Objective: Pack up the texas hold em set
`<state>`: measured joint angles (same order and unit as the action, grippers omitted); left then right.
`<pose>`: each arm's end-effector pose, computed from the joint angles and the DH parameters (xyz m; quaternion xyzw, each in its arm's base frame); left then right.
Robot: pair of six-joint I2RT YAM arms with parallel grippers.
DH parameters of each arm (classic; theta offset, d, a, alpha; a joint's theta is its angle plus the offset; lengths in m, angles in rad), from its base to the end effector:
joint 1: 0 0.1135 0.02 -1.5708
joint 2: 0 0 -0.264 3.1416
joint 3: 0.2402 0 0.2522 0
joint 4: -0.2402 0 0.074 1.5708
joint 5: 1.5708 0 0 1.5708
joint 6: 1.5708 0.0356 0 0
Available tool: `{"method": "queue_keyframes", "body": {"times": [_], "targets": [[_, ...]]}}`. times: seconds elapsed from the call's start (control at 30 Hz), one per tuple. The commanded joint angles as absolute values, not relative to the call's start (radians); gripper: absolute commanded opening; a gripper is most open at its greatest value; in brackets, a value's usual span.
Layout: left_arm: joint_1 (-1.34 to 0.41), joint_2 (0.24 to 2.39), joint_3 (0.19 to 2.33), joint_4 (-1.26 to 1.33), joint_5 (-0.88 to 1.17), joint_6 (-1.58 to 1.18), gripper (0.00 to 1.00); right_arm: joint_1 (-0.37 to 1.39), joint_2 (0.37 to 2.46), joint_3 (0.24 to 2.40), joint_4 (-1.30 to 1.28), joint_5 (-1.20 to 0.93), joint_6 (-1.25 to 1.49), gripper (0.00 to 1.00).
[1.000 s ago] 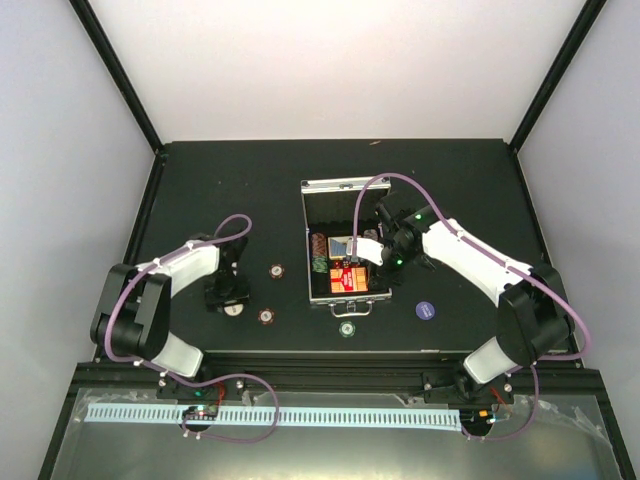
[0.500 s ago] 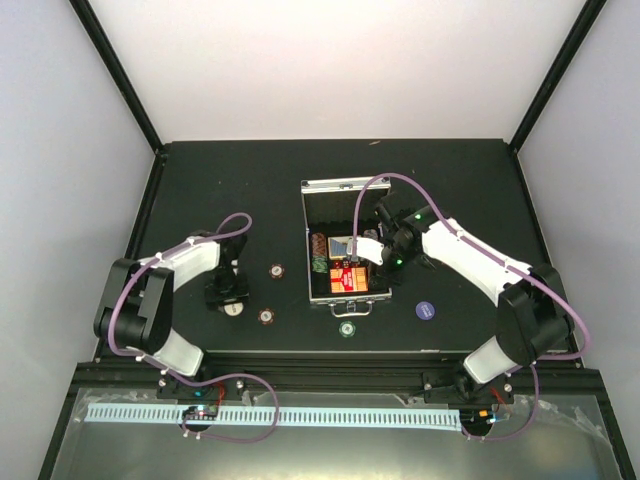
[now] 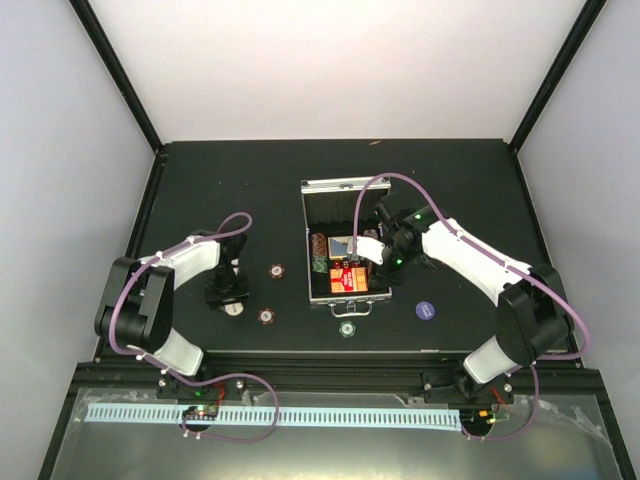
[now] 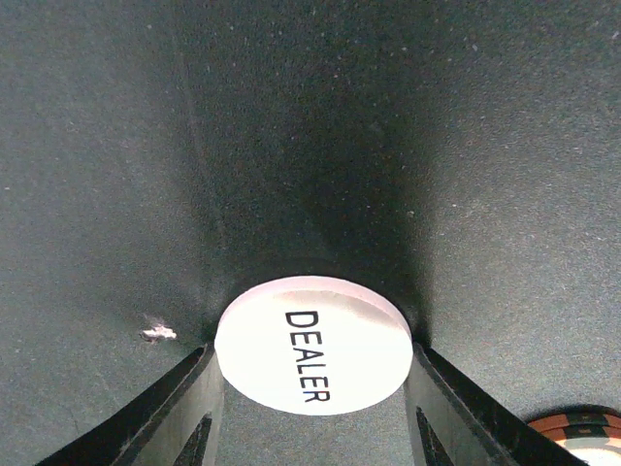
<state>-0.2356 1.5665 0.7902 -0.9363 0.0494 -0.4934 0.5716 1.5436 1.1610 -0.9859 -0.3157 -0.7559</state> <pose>0.2137 -0.0531 0.1402 0.1299 -0.9887 -0.0022 0.0749 0.2330 0.1630 0.2360 -0.6178 0.7641 0.1465 0.1137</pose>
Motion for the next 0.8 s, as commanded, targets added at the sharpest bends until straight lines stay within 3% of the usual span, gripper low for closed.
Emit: {"method": "queue_keyframes", "body": {"times": [0.0, 0.33, 0.77], "targets": [[-0.26, 1.634, 0.728, -0.733, 0.181, -0.464, 0.47, 0.571, 1.529, 1.17, -0.969, -0.302, -0.734, 0.48], [-0.354, 1.505, 0.842, -0.687, 0.28, -0.383, 0.48, 0.571, 1.5, 1.128, -0.959, -0.285, -0.726, 0.48], [-0.557, 1.625, 1.067, -0.489, 0.439, -0.322, 0.49, 0.501, 1.447, 1.085, -0.982, -0.285, -0.702, 0.47]]}}
